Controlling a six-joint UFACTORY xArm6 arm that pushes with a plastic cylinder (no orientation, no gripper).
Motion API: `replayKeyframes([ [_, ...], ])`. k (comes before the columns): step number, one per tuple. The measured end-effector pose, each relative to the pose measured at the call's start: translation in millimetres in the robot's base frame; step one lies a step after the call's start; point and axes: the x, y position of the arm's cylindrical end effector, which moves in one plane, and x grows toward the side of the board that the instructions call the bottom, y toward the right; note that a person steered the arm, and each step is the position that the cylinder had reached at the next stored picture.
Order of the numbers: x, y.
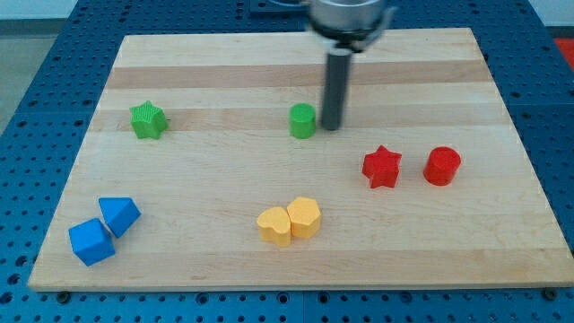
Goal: Slide the red blocks to the bottom right of the green circle
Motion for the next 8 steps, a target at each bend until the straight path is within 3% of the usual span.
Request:
replayKeyframes([
  [1, 0, -142],
  [2, 0, -173],
  [5, -38, 208],
  [6, 21, 254],
  [8, 75, 207],
])
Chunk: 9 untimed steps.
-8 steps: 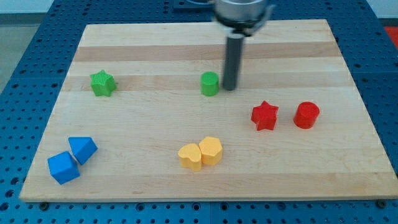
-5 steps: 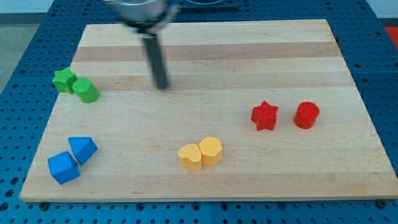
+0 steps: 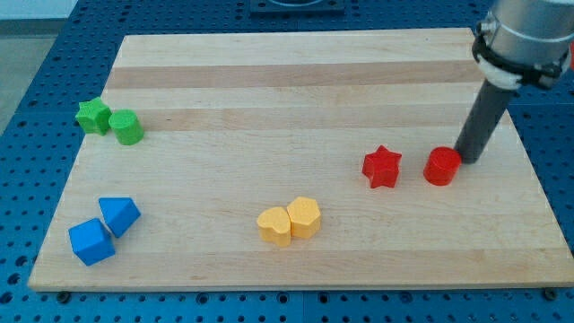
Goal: Slide the red blocks to the bottom right of the green circle
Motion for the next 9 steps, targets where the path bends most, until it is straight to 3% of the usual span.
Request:
replayKeyframes([
  [1, 14, 9],
  [3, 8, -238],
  [4, -12, -255],
  [5, -41, -311],
  [6, -31, -321],
  [7, -33, -240],
  [8, 9, -314],
  [9, 27, -303],
])
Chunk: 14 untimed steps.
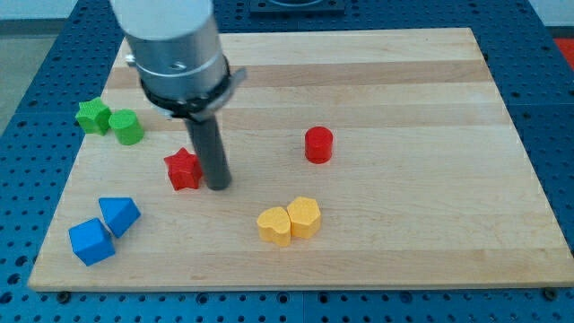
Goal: Slide the red blocks to the bottom right of the green circle
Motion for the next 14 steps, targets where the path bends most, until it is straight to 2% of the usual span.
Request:
replayKeyframes([
  [1, -18, -74],
  [2, -47, -121],
  [3, -57, -80],
  [4, -95, 5],
  [5, -128, 121],
  [6, -95, 196],
  [7, -81, 182],
  [8, -61, 94],
  [9, -44, 127],
  [10, -34, 61],
  [11, -35, -54],
  [12, -27, -90],
  [13, -8, -97],
  [14, 33, -155],
])
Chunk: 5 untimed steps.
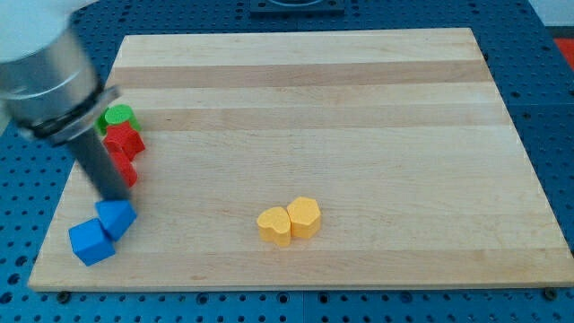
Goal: Slide the red blocks to the bottom right of the green circle
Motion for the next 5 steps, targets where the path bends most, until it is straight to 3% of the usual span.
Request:
replayKeyframes([
  [1, -15, -23],
  [3, -75, 6],
  [5, -53, -59],
])
